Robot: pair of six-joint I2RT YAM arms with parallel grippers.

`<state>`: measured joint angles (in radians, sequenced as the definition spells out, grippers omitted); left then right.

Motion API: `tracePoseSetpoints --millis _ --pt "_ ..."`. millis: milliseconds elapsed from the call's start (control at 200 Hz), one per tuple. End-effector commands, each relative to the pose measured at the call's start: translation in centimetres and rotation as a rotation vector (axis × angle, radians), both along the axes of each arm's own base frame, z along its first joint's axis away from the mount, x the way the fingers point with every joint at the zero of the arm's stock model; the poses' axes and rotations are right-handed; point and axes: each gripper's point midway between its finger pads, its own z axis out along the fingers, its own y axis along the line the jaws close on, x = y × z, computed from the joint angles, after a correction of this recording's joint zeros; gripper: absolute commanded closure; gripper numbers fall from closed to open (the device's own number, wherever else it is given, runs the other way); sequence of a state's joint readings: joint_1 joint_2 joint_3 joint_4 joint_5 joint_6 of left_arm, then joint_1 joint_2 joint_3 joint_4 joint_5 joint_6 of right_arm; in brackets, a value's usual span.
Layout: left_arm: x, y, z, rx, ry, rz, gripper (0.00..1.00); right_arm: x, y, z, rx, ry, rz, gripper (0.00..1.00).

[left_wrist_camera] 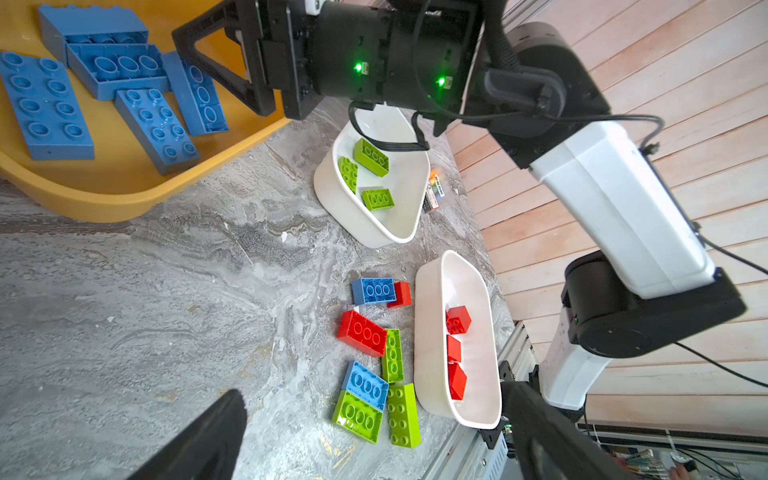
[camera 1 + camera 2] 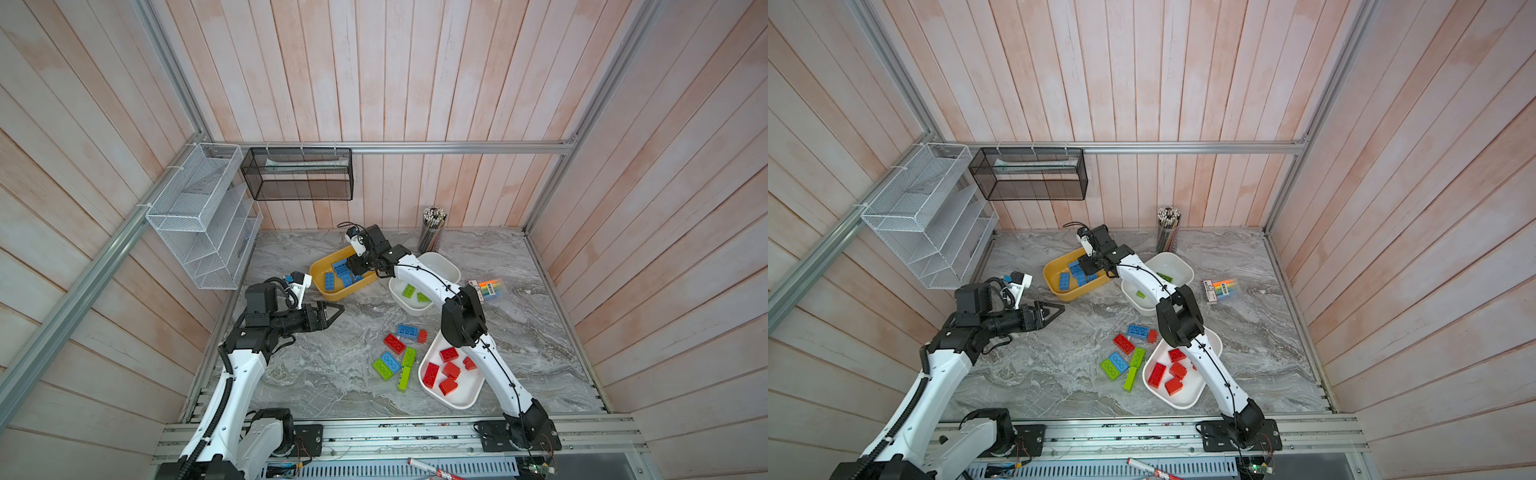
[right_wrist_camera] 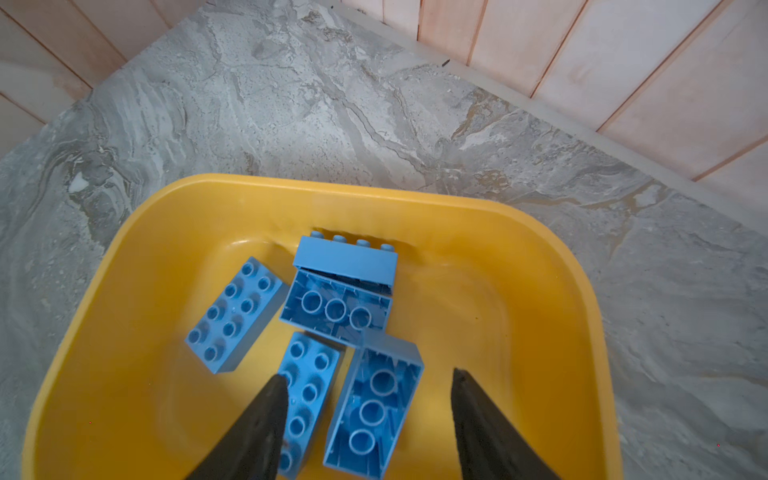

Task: Sort the legos into containers by color
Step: 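Return the right gripper to the pile and grasp a red brick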

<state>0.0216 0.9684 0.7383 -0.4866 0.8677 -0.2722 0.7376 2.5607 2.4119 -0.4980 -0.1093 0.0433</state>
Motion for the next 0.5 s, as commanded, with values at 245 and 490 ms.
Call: tracePoseSetpoints --millis 245,490 --pt "-0.2 -0.3 0.5 -0.024 -0.011 -0.029 0.0 -12.7 -7.2 5.9 -0.009 0.139 0.131 0.36" --pt "-0.1 -0.3 0.1 -0.028 0.002 -0.025 0.0 -22.3 -11.4 2.0 -0.077 0.301 0.101 0.36"
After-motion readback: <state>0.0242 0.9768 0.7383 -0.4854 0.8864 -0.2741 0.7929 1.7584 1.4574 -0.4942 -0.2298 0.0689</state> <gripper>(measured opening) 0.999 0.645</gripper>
